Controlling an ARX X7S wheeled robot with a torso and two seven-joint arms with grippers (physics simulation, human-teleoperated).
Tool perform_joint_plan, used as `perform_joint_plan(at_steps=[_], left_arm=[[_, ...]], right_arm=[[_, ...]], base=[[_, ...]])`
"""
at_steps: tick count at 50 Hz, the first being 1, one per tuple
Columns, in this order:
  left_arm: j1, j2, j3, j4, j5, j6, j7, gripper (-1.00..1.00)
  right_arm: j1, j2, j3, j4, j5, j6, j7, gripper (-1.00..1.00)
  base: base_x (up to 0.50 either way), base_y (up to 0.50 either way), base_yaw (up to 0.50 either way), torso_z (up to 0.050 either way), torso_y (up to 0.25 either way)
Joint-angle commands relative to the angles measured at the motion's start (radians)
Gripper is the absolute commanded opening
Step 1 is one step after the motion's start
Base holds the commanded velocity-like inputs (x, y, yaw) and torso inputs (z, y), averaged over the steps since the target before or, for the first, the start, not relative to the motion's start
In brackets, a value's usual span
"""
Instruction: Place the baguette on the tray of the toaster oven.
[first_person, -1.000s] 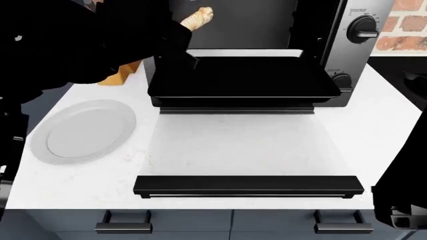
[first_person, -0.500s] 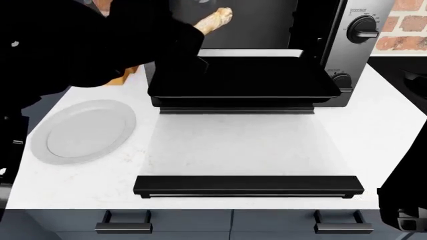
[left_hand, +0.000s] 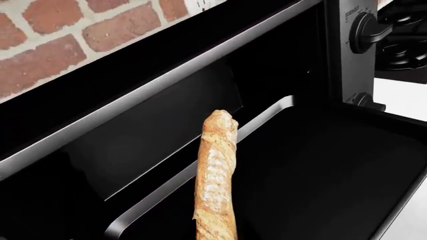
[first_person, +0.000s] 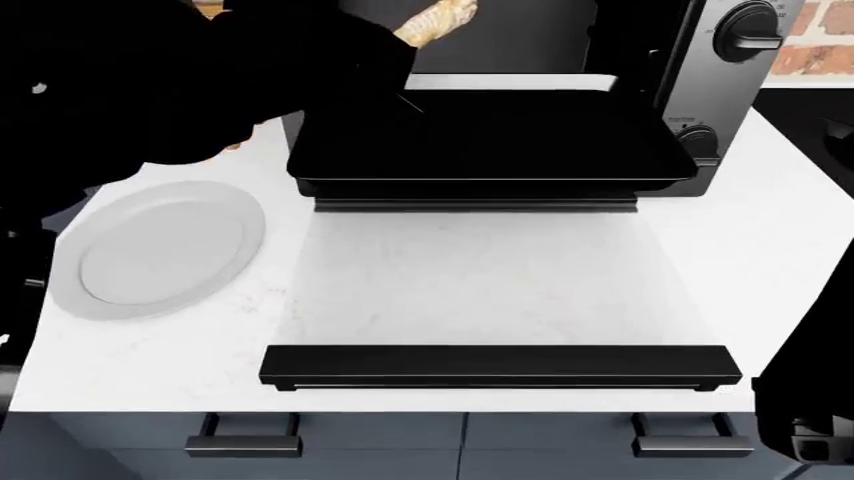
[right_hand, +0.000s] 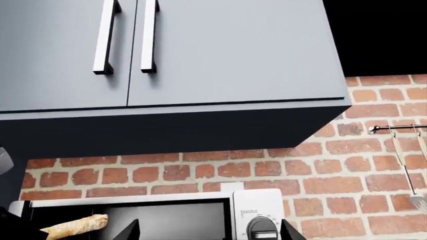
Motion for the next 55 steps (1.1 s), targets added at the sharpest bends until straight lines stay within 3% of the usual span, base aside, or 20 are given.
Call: perform_joint_plan(at_steps=[1,16,33,42,55], left_arm=[[-0.007,-0.001,0.007,-0.002,0.014,0.021,0.009,-1.00],[-0.013,-0.006,0.025,-0.007,0.038,0.042,0.016,-1.00],[-0.021,-0.010,0.047,-0.008,0.060,0.069,0.038,-1.00],[-0.035,-0.041,0.131,0.049,0.121,0.126,0.146,-1.00],[-0.036,-0.047,0.144,0.057,0.135,0.145,0.160,-1.00]], right_arm=[[-0.006,-0.007,0.005,0.000,-0.002,-0.001,-0.005,1.00],[-0.051,-0.003,0.045,-0.005,-0.005,-0.012,-0.003,1.00],[-0.049,-0.009,0.048,-0.007,0.002,-0.004,-0.013,1.00],[-0.044,-0.018,0.047,-0.003,0.003,-0.004,-0.020,1.00],[-0.102,-0.023,0.091,0.000,-0.003,-0.023,-0.020,1.00]], base=[[0.00,0.00,0.00,0.000,0.000],[0.00,0.00,0.00,0.000,-0.006],[0.00,0.00,0.00,0.015,-0.230],[0.00,0.00,0.00,0.001,0.000],[0.00,0.00,0.00,0.000,0.000]])
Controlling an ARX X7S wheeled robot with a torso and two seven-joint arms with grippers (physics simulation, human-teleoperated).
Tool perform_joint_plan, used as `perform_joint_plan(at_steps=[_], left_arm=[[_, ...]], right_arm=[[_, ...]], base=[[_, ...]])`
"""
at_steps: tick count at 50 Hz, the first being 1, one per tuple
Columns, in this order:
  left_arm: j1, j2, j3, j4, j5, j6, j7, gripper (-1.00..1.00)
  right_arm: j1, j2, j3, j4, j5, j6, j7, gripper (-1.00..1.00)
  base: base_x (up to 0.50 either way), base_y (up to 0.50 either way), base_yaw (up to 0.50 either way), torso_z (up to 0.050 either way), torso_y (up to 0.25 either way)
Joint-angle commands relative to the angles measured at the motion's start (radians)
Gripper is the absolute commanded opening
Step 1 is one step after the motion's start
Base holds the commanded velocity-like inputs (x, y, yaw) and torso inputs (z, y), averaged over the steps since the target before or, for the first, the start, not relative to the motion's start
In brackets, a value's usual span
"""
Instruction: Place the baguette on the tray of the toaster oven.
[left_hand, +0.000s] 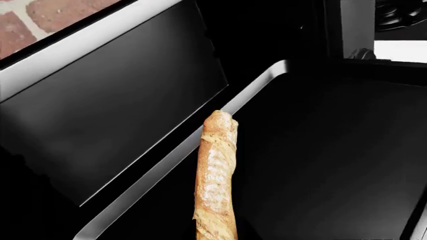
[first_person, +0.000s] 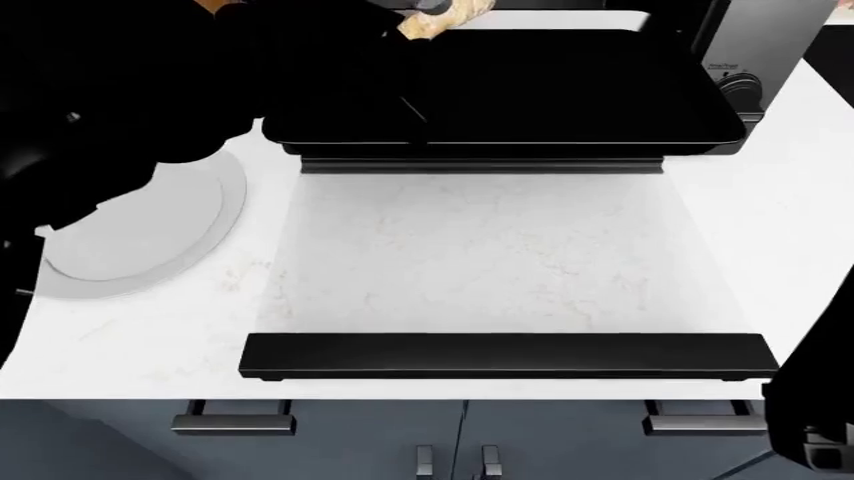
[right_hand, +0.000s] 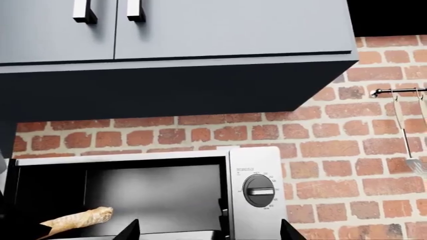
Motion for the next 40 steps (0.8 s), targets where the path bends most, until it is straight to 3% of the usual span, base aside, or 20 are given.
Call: perform_joint_plan(at_steps=[1,11,18,19,40], left_arm=[[-0.007,-0.009,0.024,0.013,0.025,0.026,0.025,-1.00],[-0.007,-0.010,0.025,0.015,0.022,0.023,0.025,-1.00],[-0.009,-0.009,0.026,0.012,0.016,0.009,0.017,-1.00],[-0.011,-0.011,0.035,-0.007,0.033,-0.001,-0.002,1.00],[-0.013,-0.009,0.032,-0.020,0.034,-0.003,-0.015,1.00]], right_arm=[[-0.036,-0.007,0.029,0.002,-0.004,-0.010,-0.002,1.00],[0.012,-0.023,-0.006,0.008,-0.002,0.014,-0.008,1.00],[-0.046,-0.023,0.039,0.012,-0.005,-0.009,-0.009,1.00],[-0.066,-0.025,0.054,0.011,-0.006,-0.019,-0.010,1.00],[-0.139,-0.038,0.125,-0.013,-0.010,-0.029,-0.025,1.00]], base=[[0.00,0.00,0.00,0.000,0.000],[0.00,0.00,0.00,0.000,0.000],[0.00,0.00,0.00,0.000,0.000],[0.00,0.00,0.00,0.000,0.000],[0.00,0.00,0.00,0.000,0.000]])
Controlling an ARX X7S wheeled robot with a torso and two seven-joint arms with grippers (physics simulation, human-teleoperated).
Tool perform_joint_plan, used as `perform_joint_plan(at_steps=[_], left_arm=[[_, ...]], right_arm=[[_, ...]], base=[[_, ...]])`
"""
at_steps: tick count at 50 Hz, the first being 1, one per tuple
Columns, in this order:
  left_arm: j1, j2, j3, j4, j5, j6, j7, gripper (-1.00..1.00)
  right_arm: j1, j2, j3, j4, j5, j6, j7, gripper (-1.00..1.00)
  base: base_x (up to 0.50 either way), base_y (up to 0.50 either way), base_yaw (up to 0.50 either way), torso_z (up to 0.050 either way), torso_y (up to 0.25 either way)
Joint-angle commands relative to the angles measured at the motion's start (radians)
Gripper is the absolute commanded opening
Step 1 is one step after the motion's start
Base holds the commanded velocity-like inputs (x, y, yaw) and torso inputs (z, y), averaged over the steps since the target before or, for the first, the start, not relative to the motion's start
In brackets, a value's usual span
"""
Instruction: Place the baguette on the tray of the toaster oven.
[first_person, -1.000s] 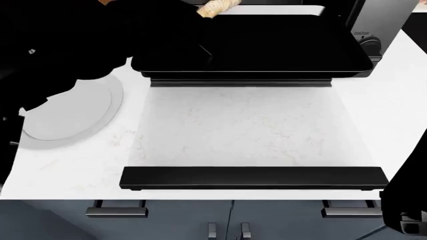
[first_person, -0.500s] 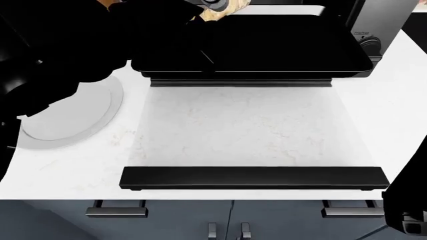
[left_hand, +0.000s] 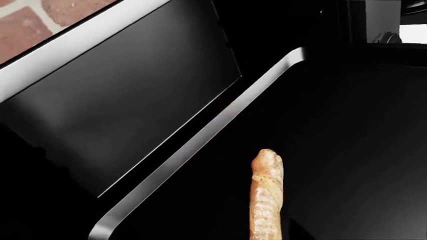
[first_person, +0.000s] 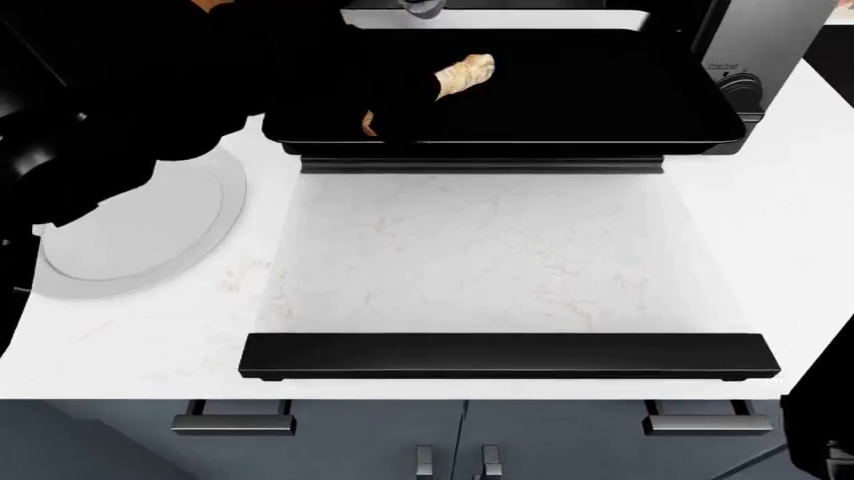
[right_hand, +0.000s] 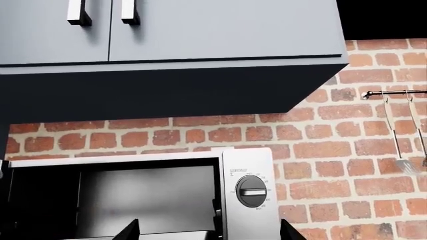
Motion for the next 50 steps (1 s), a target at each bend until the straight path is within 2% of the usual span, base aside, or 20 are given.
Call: perform_joint_plan(at_steps=[1,12,34,50], left_arm=[[0.000,0.001,-0.002,-0.008,0.001,-0.002,-0.011,1.00],[0.008,0.026,-0.066,-0.032,-0.030,0.032,-0.038,1.00],[0.039,0.077,-0.233,-0.023,-0.243,-0.012,-0.117,1.00],[0.045,0.129,-0.360,-0.027,-0.410,-0.008,-0.181,1.00]], right_arm=[[-0.034,-0.007,0.033,-0.007,0.001,-0.007,-0.010,1.00],[0.021,0.001,-0.003,-0.029,0.007,0.031,-0.012,1.00],[0.240,0.009,-0.152,-0.080,0.038,0.164,-0.033,1.00],[0.260,0.014,-0.161,-0.105,0.040,0.210,-0.024,1.00]], base=[[0.00,0.00,0.00,0.000,0.000],[0.00,0.00,0.00,0.000,0.000],[0.00,0.00,0.00,0.000,0.000],[0.00,0.00,0.00,0.000,0.000]])
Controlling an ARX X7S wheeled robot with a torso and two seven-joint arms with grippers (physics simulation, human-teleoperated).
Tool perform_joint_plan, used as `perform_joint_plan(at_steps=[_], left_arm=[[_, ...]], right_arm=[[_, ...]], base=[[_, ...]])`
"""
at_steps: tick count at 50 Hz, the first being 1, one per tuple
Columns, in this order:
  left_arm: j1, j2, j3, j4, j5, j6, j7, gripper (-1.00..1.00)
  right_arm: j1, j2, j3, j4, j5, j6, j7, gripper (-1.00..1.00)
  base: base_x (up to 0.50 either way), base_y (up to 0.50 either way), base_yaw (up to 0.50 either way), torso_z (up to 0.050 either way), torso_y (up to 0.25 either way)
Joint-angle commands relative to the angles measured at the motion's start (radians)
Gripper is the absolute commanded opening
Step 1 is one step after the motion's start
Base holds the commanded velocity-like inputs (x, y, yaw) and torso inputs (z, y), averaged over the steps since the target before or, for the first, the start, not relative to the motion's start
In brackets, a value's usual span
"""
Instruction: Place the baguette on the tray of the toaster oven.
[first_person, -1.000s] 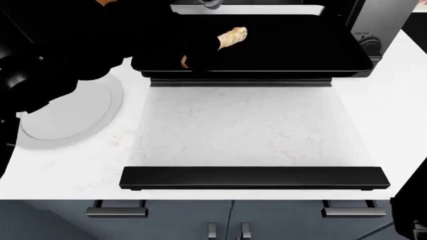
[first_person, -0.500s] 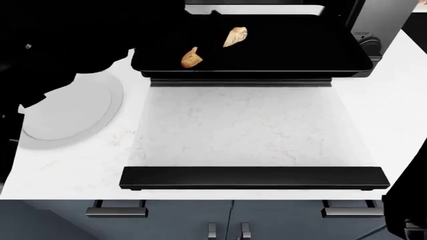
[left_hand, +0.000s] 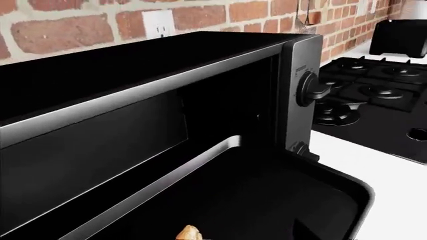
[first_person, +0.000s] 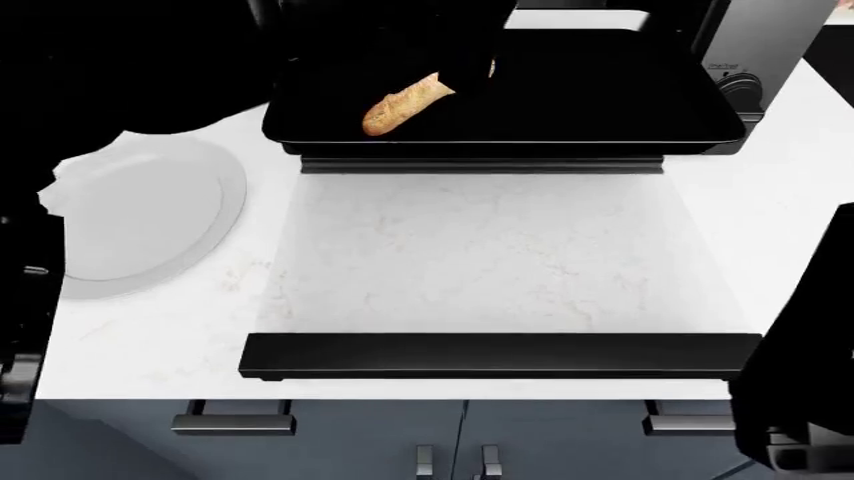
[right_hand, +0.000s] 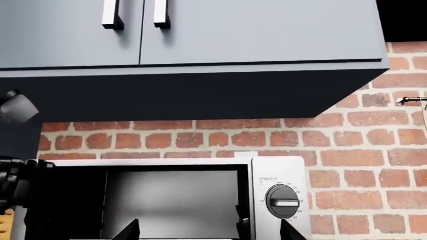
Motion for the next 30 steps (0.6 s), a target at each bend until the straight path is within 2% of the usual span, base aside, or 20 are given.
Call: perform_joint_plan(at_steps=[1,4,7,9,12,14,17,19,20,21,22,23,24,25,26,27,30], left_arm=[[0.011,0.037,-0.097,0.004,-0.128,0.007,-0.037,1.00],[0.007,0.042,-0.110,0.015,-0.151,0.007,-0.040,1.00],[0.010,0.052,-0.135,0.021,-0.203,0.006,-0.040,1.00],[0.011,0.057,-0.151,0.048,-0.260,-0.004,-0.013,1.00],[0.014,0.066,-0.180,0.076,-0.372,-0.028,-0.033,1.00],[0.018,0.068,-0.192,0.093,-0.423,-0.035,-0.034,1.00],[0.023,0.074,-0.214,0.125,-0.565,-0.045,-0.086,1.00],[0.023,0.078,-0.225,0.137,-0.641,-0.042,-0.106,1.00],[0.023,0.079,-0.228,0.141,-0.663,-0.038,-0.117,1.00],[0.173,0.014,-0.285,0.291,-0.714,-0.001,-0.188,1.00],[0.323,-0.023,-0.384,0.441,-0.564,-0.006,-0.041,1.00],[0.473,-0.032,-0.426,0.591,-0.414,0.001,0.109,1.00],[0.623,-0.029,-0.420,0.741,-0.264,0.041,0.259,1.00],[0.773,-0.019,-0.409,0.891,-0.135,0.047,0.348,1.00],[0.923,-0.012,-0.402,0.964,-0.121,0.052,0.360,1.00],[1.073,0.000,-0.390,0.961,-0.109,0.057,0.377,1.00],[1.106,0.006,-0.380,0.961,-0.101,0.072,0.410,1.00]], right_arm=[[0.016,-0.008,-0.018,-0.013,-0.006,0.036,0.009,1.00],[-0.002,-0.007,-0.007,-0.031,-0.019,0.054,0.031,1.00],[-0.101,0.014,0.076,-0.068,-0.041,0.066,0.078,1.00],[-0.214,0.023,0.157,-0.105,-0.081,0.088,0.129,1.00],[-0.415,0.129,0.263,-0.107,-0.158,0.034,0.290,1.00],[-0.478,0.125,0.293,-0.107,-0.190,0.037,0.328,1.00],[-0.479,-0.110,0.330,-0.107,-0.191,0.065,0.136,1.00],[-0.479,-0.389,0.412,-0.107,-0.167,0.071,-0.136,1.00],[-0.479,-0.496,0.453,-0.107,-0.146,0.074,-0.242,1.00],[-0.479,-0.646,0.522,-0.107,-0.118,0.073,-0.392,1.00],[-0.479,-0.760,0.560,-0.107,-0.095,0.067,-0.498,1.00],[-0.479,-0.821,0.589,-0.107,-0.081,0.063,-0.558,1.00],[-0.479,-0.916,0.631,-0.107,-0.070,0.057,-0.641,1.00],[-0.479,-0.972,0.654,-0.107,-0.062,0.050,-0.690,1.00],[-0.479,-1.005,0.667,-0.107,-0.059,0.046,-0.717,1.00],[-0.479,-1.044,0.684,-0.107,-0.059,0.046,-0.740,1.00],[-0.479,-1.064,0.705,-0.107,-0.060,0.044,-0.752,1.00]], base=[[0.00,0.00,0.00,0.000,0.000],[0.00,0.00,0.00,0.000,0.000],[0.00,0.00,0.00,0.000,0.000],[0.00,0.00,0.00,0.000,0.000],[0.00,0.00,0.00,0.000,0.000],[0.00,0.00,0.00,0.000,0.000],[0.00,0.00,0.00,0.000,0.000],[0.00,0.00,0.00,0.000,0.000],[0.00,0.00,0.00,0.000,0.000],[0.00,0.00,0.00,0.000,0.000],[0.00,0.00,0.00,0.000,0.000],[0.00,0.00,0.00,0.000,0.000],[0.00,0.00,0.00,0.000,0.000],[0.00,0.00,0.00,0.000,0.000],[0.00,0.00,0.00,0.000,0.000],[0.00,0.00,0.00,0.000,0.000],[0.00,0.00,0.00,0.000,0.000]])
